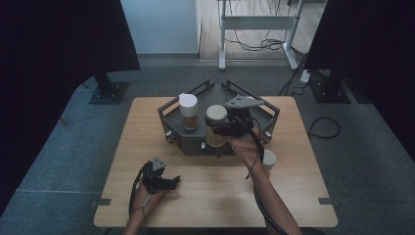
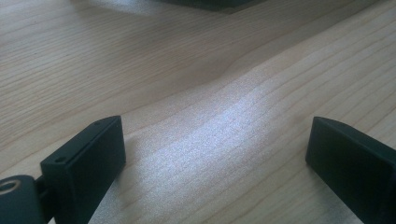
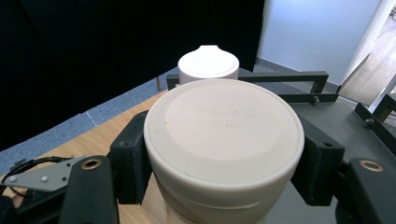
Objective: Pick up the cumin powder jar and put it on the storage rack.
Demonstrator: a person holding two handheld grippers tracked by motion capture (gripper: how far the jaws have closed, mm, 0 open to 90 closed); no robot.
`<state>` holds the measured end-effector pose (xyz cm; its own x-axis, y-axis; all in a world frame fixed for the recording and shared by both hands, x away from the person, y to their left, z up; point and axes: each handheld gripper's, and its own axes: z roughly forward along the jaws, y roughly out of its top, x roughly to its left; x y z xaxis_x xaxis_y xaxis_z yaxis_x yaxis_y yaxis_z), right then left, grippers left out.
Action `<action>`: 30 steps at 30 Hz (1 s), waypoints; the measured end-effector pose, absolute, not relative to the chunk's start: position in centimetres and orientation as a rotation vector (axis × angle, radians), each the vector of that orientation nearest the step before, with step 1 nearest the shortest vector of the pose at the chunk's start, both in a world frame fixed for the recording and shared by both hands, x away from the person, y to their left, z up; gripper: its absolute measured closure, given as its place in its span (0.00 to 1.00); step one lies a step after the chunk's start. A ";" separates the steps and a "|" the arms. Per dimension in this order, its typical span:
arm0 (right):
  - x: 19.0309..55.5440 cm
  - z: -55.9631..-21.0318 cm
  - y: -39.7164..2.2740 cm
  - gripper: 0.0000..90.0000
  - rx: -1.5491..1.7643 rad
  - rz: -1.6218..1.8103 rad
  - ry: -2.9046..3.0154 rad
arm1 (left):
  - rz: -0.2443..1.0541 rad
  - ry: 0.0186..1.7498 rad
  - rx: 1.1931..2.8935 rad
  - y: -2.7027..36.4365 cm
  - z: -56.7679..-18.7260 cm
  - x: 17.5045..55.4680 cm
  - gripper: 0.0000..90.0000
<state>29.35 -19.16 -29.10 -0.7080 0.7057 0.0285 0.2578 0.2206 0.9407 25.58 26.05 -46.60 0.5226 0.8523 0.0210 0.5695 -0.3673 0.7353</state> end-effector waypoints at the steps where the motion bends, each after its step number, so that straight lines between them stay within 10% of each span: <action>1: 29.4 -29.1 -19.2 0.36 0.890 1.490 2.094 | 0.530 1.151 2.080 26.1 -46.6 25.6 0.05; 30: 32.4 -28.8 -18.3 0.36 0.909 1.437 2.065 | 0.528 1.149 2.080 26.1 -46.6 25.6 0.05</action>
